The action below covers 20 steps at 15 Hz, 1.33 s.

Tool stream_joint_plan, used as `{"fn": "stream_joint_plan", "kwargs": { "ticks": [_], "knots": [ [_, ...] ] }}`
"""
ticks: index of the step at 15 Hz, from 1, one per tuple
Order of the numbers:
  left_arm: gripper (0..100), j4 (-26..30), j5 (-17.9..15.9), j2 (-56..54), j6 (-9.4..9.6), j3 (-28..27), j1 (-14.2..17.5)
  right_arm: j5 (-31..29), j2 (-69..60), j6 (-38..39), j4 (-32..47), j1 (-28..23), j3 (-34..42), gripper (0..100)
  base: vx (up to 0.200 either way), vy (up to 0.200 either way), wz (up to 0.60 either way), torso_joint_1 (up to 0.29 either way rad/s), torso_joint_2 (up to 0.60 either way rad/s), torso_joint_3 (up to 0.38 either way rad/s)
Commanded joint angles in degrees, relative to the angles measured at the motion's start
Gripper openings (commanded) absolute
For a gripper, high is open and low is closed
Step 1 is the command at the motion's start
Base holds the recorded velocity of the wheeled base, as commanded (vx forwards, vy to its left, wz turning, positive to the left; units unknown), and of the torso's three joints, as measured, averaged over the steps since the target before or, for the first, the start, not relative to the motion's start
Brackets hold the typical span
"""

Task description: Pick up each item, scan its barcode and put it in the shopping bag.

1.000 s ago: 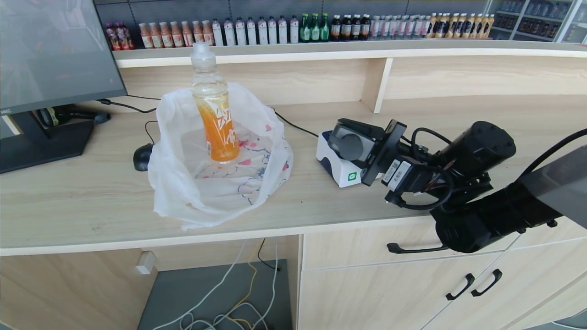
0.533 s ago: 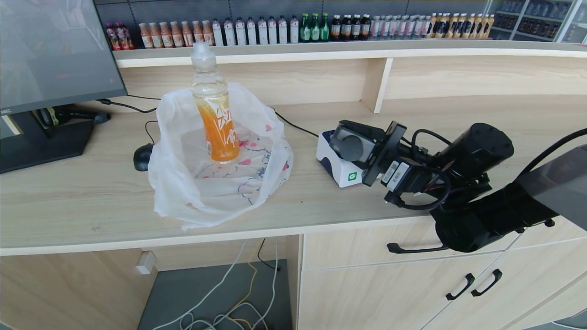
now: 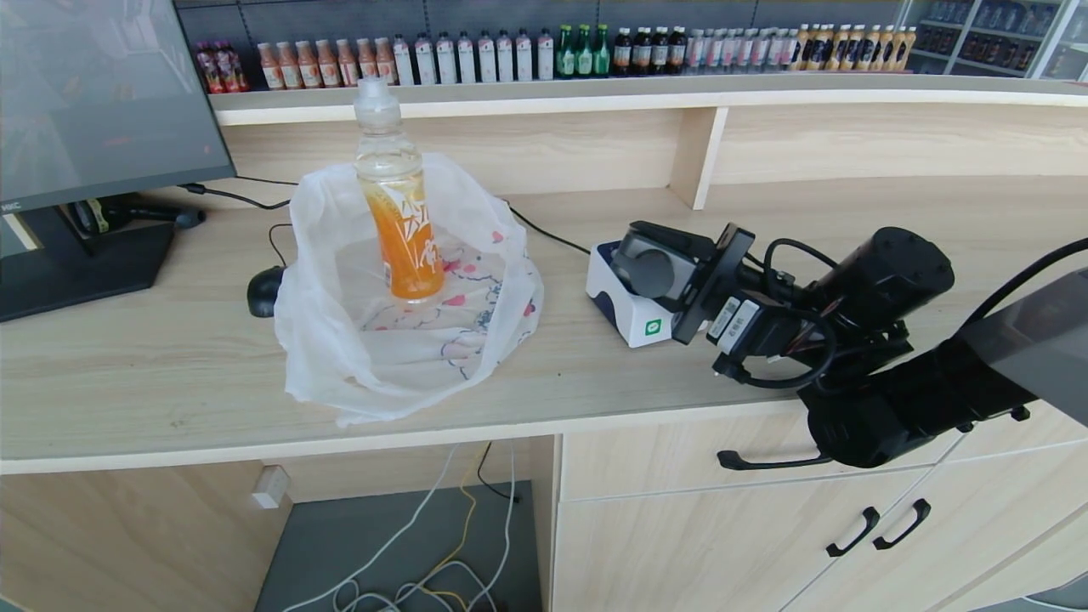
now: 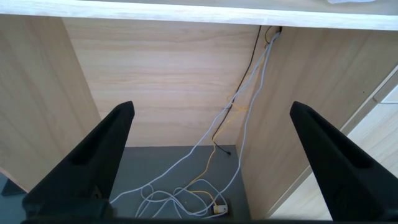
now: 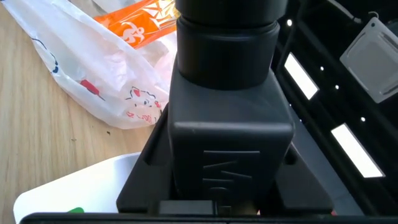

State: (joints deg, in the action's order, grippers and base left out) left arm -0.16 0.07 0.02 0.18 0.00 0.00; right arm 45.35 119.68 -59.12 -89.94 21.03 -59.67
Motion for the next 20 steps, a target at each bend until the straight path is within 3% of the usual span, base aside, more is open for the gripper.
{"fn": "stream_joint_plan", "kwargs": {
  "ticks": [1, 12, 15, 20],
  "knots": [
    [100, -0.02, 0.01, -0.02, -0.01, 0.00, 0.00, 0.00, -0.23, -0.03, -0.06, 0.06, 0.00, 0, 0.000, 0.000, 0.00, 0.000, 0.00, 0.000],
    [100, -0.02, 0.01, -0.02, -0.01, 0.00, 0.00, -0.96, -0.93, -0.03, -0.06, 0.42, 0.35, 0, 0.000, 0.000, 0.00, 0.000, 0.00, 0.000],
    [100, -0.02, 0.01, -0.02, -0.01, 0.00, 0.00, -5.01, -4.89, 1.20, -0.06, 3.14, 2.72, 0, 0.000, 0.000, 0.00, 0.000, 0.00, 0.000],
    [100, -0.11, 0.01, -0.02, -0.01, 0.00, 0.00, -22.59, -13.50, 10.43, -0.06, 13.16, 12.65, 0, 0.000, 0.000, 0.00, 0.000, 0.00, 0.000]
  ]
}}
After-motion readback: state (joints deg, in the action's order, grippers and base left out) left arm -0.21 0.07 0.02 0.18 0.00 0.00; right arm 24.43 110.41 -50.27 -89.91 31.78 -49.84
